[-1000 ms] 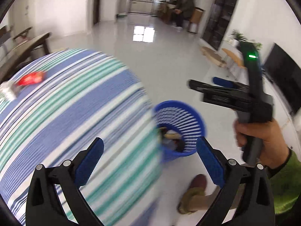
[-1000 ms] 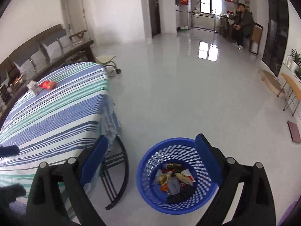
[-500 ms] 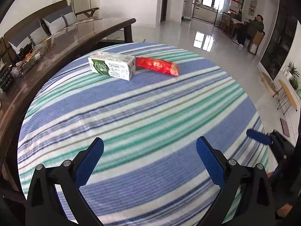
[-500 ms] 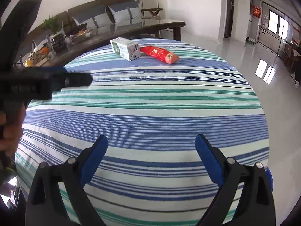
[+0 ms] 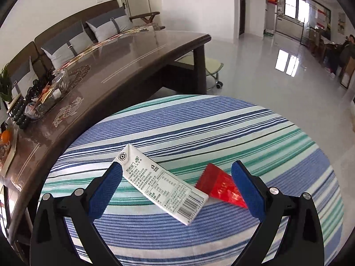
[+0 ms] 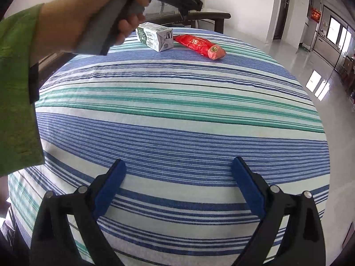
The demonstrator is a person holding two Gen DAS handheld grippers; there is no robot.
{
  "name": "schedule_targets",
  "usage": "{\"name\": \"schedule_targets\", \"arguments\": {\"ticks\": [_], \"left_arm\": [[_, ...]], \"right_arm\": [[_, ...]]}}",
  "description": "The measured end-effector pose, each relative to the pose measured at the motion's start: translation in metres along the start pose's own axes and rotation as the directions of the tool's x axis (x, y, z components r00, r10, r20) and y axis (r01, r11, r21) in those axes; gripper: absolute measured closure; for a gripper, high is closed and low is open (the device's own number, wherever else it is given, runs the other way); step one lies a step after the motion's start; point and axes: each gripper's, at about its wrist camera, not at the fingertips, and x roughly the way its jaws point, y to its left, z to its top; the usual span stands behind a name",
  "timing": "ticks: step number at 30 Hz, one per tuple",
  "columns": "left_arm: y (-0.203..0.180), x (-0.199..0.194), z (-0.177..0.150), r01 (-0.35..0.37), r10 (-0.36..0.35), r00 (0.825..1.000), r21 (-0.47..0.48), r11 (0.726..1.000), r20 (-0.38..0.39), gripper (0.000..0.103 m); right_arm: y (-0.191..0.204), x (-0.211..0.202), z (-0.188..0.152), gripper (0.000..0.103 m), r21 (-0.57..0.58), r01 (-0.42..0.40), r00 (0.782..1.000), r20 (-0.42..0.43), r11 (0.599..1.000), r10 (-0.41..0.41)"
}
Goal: Collect trash
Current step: 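Return to the table and grasp the green-and-white milk carton with the left tool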
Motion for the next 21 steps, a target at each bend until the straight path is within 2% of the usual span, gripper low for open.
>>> {"name": "schedule_targets", "arguments": {"ticks": [4,7,14,16,19,21], "left_arm": [[0.012,0.014,-0.018,-0.048,0.048,0.999,0.007,0.999,-0.009,0.006],[0.040,-0.002,-0.037,0.021,-0.021,0.999,-0.016,1.000,0.035,0.005],[0.100,-0.019,-0.068,0.013,-0.013,1.000,0.005,1.000,-0.006,0.005],[0.108,-0.020,-0.067,0.060,-0.061,0.998,-0.031,0.998,-0.020,0.005],[0.105,-0.018,-0.055,0.154,-0.160,0.987,-0.134,0.979,-0.033,0.005],[0.091,-0.012,-0.044,0.157,-0.167,0.985,-0.175,0.972,-0.042,0.005]], "right_arm": [[0.001,0.001,0.000,0.009,0.001,-0.001,1.000,0.001,1.000,0.001],[0.001,0.001,0.000,0.009,0.001,0.000,1.000,0.001,1.000,0.000],[0.001,0.001,0.000,0.009,-0.003,0.003,1.000,0.001,1.000,-0.003],[0.002,0.001,0.000,0.009,-0.004,0.006,1.000,0.001,1.000,-0.006],[0.002,0.001,0.000,0.009,-0.006,0.006,1.000,0.001,1.000,-0.006],[0.002,0.001,0.000,0.009,-0.006,0.006,1.000,0.002,1.000,-0.006]]}}
